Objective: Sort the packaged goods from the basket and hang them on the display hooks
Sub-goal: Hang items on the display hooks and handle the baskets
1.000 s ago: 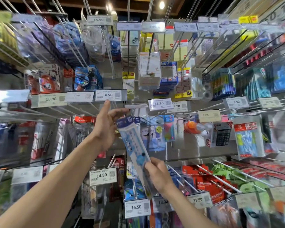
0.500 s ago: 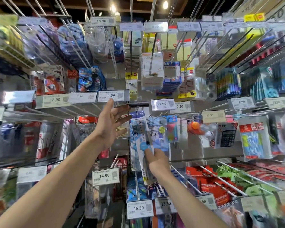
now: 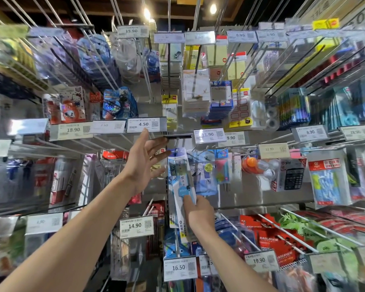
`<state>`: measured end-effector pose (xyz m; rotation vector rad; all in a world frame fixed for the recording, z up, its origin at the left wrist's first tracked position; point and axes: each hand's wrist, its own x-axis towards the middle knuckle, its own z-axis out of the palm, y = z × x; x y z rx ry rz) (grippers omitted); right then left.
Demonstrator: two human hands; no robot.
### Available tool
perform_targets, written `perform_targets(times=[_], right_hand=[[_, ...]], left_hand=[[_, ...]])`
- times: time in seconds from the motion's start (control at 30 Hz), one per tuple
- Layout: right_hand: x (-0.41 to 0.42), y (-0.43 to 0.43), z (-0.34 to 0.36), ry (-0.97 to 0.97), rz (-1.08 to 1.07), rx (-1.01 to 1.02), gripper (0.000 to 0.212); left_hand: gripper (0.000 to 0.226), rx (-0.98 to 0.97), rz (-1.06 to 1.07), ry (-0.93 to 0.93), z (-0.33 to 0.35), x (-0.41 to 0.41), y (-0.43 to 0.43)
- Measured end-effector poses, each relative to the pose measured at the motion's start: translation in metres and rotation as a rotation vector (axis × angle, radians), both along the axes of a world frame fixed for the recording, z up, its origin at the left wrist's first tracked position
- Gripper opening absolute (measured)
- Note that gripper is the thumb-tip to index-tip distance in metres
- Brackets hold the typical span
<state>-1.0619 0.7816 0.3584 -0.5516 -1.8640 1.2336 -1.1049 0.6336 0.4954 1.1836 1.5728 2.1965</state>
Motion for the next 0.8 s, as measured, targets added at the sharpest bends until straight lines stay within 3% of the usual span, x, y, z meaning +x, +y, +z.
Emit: perform_targets(times=[0.23, 0.37, 0.43, 0.5, 0.57, 0.7, 0.8], right_hand=[[-0.013, 0.004, 0.020, -0.192, 0.012, -0.017, 0.046], [-0.023, 0.009, 0.029, -0.328, 0.106, 0.040, 0.014], [-0.024, 0.011, 0.026, -0.366, 0.091, 0.088, 0.009], [-0.023, 0.012, 0.022, -0.383, 0.059, 0.148, 0.013], [-0.019, 0.012, 0.017, -0.381, 0.020, 0.216, 0.032], [-0.006, 0.015, 0.012, -0.289, 0.026, 0.331, 0.024], [-0.003, 0.019, 0.015, -0.316, 0.028, 0.447, 0.023]], left_hand=[[0.064, -0.009, 0.007, 0.002, 0.001, 0.003, 0.001], [0.060, -0.021, 0.012, 0.012, -0.003, 0.002, 0.000], [0.058, -0.036, 0.005, 0.021, -0.007, -0.001, -0.001], [0.053, -0.062, 0.007, 0.030, -0.013, -0.007, -0.003], [0.044, -0.099, 0.020, 0.066, -0.020, -0.012, -0.005], [0.024, -0.285, 0.239, 0.206, -0.036, -0.025, -0.005], [0.028, -0.519, 0.400, 0.433, -0.042, -0.038, -0.002]])
